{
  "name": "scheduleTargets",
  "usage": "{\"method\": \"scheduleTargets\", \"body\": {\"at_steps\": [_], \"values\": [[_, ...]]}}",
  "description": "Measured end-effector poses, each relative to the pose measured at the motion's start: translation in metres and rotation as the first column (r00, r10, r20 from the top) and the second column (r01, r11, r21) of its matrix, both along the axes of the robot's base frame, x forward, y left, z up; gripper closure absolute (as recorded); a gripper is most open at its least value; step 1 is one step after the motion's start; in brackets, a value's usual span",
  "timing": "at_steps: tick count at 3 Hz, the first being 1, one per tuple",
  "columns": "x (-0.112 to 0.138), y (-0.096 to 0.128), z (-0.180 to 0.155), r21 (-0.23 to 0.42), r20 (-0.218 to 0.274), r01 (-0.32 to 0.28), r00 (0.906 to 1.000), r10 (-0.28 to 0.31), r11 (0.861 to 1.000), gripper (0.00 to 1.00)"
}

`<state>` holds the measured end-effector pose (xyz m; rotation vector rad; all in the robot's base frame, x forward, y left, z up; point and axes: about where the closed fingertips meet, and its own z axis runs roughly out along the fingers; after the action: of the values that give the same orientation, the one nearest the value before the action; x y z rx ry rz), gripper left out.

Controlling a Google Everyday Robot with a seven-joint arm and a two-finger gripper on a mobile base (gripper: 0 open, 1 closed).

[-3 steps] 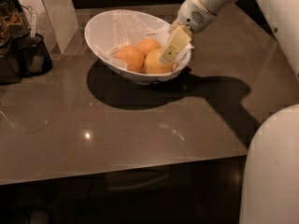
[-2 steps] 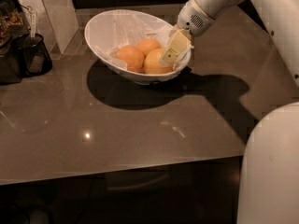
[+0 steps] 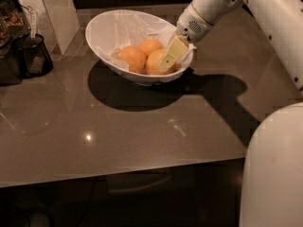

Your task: Pick orange from white bowl

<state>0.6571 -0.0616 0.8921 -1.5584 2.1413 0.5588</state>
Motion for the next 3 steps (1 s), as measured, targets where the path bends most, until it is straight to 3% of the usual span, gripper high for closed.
{"method": "scheduleTargets", "body": {"at_steps": [2, 3], "values": [[-0.0019, 0.0054, -0.012, -0.017, -0.028, -0.005, 0.9996, 0.005, 1.0, 0.33], [-0.0017, 0.0061, -0.0177, -0.023, -0.043, -0.002, 0.9991, 0.001, 1.0, 0.32]]}}
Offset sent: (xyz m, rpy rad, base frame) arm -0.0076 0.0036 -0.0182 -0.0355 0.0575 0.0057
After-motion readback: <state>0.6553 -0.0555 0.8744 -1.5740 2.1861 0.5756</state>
